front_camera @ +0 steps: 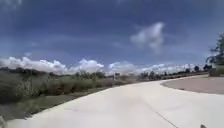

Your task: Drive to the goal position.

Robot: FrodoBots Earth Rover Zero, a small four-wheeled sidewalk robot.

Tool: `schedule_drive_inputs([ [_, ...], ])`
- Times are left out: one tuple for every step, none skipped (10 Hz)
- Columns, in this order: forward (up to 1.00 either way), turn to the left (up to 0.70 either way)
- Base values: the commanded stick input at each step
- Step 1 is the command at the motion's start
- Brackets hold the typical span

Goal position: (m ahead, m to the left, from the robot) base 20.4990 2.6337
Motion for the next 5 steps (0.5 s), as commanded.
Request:
schedule_drive_inputs([
  [0.85,0.04],
  [0.85,0.04],
  [0.85,0.04],
  [0.85,0.04],
  [0.85,0.04],
])
